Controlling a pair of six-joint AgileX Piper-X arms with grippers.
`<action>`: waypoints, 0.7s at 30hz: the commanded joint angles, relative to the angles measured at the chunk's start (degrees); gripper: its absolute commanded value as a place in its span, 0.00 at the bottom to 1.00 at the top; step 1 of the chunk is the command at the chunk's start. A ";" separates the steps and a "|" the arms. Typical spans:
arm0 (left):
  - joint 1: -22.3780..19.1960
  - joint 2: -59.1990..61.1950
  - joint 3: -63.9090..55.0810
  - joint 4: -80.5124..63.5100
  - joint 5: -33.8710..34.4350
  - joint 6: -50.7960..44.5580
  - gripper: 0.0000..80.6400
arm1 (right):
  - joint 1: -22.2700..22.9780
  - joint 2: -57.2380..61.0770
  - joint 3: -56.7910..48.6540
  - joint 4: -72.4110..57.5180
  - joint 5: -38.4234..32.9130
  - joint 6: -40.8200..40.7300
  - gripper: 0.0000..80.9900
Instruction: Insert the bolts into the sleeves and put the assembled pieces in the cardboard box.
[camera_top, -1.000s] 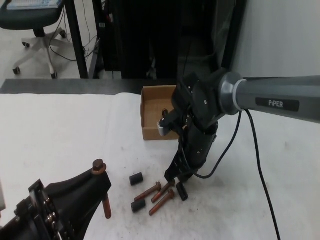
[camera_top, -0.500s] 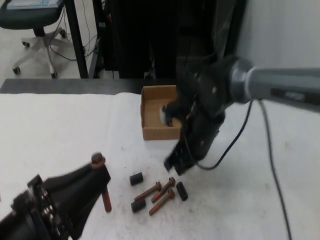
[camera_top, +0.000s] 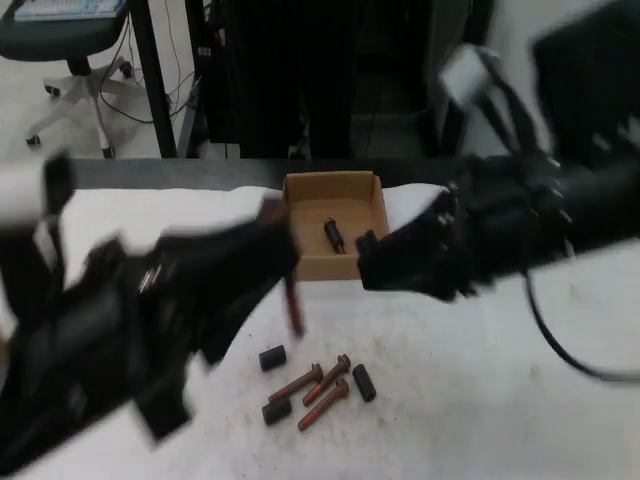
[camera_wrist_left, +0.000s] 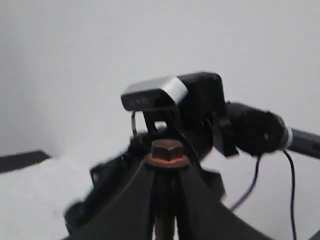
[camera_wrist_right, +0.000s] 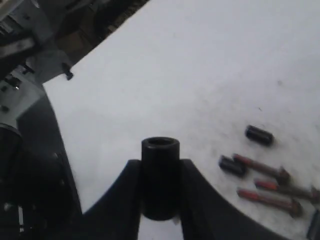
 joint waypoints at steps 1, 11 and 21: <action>0.00 4.12 -4.02 -4.38 2.66 2.05 0.00 | 1.21 -6.10 8.43 -13.21 -1.66 4.44 0.01; -0.23 20.05 -17.26 -5.62 15.57 -1.44 0.00 | 3.77 -10.57 23.29 -38.81 4.96 6.45 0.01; -0.23 19.70 -17.27 -5.97 15.19 -1.49 0.00 | 3.76 -10.57 23.27 -46.68 13.03 6.33 0.01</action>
